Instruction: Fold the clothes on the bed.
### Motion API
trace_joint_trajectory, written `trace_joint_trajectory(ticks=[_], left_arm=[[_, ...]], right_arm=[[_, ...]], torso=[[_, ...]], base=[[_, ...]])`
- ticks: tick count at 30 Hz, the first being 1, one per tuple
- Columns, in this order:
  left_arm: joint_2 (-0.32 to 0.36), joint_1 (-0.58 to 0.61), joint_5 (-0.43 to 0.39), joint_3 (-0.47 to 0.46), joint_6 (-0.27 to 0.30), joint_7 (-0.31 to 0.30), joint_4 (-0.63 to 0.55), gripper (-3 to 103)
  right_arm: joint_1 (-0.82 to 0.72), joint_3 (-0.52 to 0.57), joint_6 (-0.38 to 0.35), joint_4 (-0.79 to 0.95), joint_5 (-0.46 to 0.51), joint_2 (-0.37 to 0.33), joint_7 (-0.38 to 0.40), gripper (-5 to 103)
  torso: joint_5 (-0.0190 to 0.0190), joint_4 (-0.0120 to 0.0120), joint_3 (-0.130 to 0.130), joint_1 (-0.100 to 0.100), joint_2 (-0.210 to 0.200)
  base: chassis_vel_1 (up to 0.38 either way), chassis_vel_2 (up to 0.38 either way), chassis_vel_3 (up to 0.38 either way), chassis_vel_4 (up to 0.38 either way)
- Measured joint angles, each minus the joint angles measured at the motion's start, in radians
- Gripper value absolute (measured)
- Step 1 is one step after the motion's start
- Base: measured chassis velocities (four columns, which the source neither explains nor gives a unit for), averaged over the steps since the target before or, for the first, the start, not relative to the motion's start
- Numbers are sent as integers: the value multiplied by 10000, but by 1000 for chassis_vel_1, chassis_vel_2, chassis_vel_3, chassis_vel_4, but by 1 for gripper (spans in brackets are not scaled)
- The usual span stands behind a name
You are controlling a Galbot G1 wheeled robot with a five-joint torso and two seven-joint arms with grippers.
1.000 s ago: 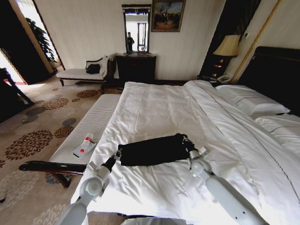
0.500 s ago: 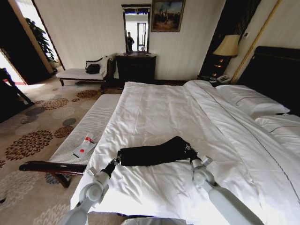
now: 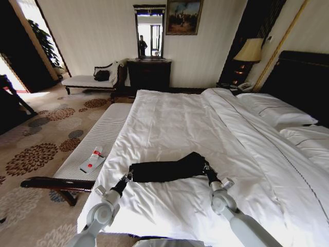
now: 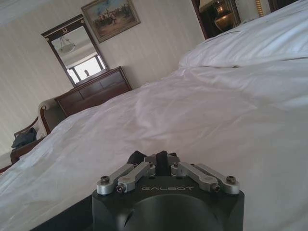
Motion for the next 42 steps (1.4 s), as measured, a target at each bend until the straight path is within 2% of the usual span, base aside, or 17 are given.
trace_joint_trajectory(ticks=[2, 3, 5, 6, 9, 10, 11, 13, 15, 16, 18, 20, 24, 27, 30, 37, 42], left_arm=[[-19, 87, 100, -98, -50, 96, -83, 2], [-30, 162, 138, -218, -87, 175, -163, 0], [-54, 335, 150, -587, -211, 392, -419, 11], [-54, 335, 150, -587, -211, 392, -419, 11], [-55, 414, 120, -1162, -410, 606, -853, 28], [-54, 414, 35, -1380, -457, 653, -1021, 28], [-54, 414, 35, -1380, -457, 653, -1021, 28], [-52, 367, -318, -1810, -463, 693, -1438, 38], [-52, 204, -887, -2254, -277, 496, -1803, 49], [-52, 204, -887, -2254, -277, 496, -1803, 49], [-44, -48, -1732, -2702, 55, 29, -2078, 55], [47, -355, -2424, -3128, 406, -541, -2208, 66], [365, -595, -2419, -3413, 839, -1088, -2026, 81], [631, -786, -2447, -3440, 1119, -1444, -1956, 87], [1124, -1489, -2641, -3328, 1346, -1779, -2162, 99], [2042, -2091, -2144, -2671, 1713, -2331, -3244, 100], [1845, -1931, -1841, -2312, 1920, -2466, -4096, 100]], right_arm=[[-80, 104, 0, 220, 7, -1, 21, 12], [-173, 211, -11, 448, 33, -16, 102, 17], [-532, 612, -276, 1218, 232, -112, 705, 27], [-532, 612, -276, 1218, 232, -112, 705, 27], [-953, 1399, -1056, 2313, 517, -288, 1987, 44], [-1048, 1612, -1360, 2563, 631, -354, 2457, 44], [-1048, 1612, -1360, 2563, 631, -354, 2457, 44], [-1191, 1937, -1687, 2789, 894, -465, 2975, 54], [-1242, 2048, -1754, 2713, 1082, -504, 3053, 65], [-1242, 2048, -1754, 2713, 1082, -504, 3053, 65], [-1243, 2052, -1774, 2527, 1314, -485, 3014, 71], [-1218, 1945, -1799, 2406, 1649, -362, 2937, 82], [-1183, 1693, -1892, 2323, 2067, -63, 2875, 97], [-1147, 1515, -1914, 2215, 2127, 157, 2861, 99], [-1112, 1290, -2033, 2051, 2264, 504, 2936, 100], [-877, 1023, -2119, 1793, 2645, 970, 2980, 100], [-506, 881, -2079, 1342, 2816, 1510, 2588, 100]], torso=[[-1, 0, 0, 0, -1], [1, 1, 1, 0, -1], [0, 2, 0, 0, -1], [0, 2, 0, 0, -1], [-2, 0, 0, -1, 0], [-3, -1, 0, -2, 0], [-3, -1, 0, -2, 0], [-2, 0, 0, -1, 0], [-1, 1, 0, 0, -1], [-1, 1, 0, 0, -1], [1, -1, 0, -1, 0], [1, -1, 0, -1, 0], [-1, 1, 1, 0, -1], [-4, 4, 1, 0, -1], [0, -1, 1, -1, -1], [-1, 0, 1, 1, -1], [-4, 0, 0, 0, 0]], base=[[0, 0, 0, 0], [0, 0, 0, 0], [0, 0, 0, 0], [0, 0, 0, 0], [0, 0, 0, 0], [0, 0, 0, 0], [0, 0, 0, 0], [0, 0, 0, 0], [0, 0, 0, 0], [0, 0, 0, 0], [0, 0, 0, 0], [0, 0, 0, 0], [0, 0, 0, 0], [0, 0, 0, 0], [0, 0, 0, 0], [0, 0, 0, 0], [0, 0, 0, 0]])
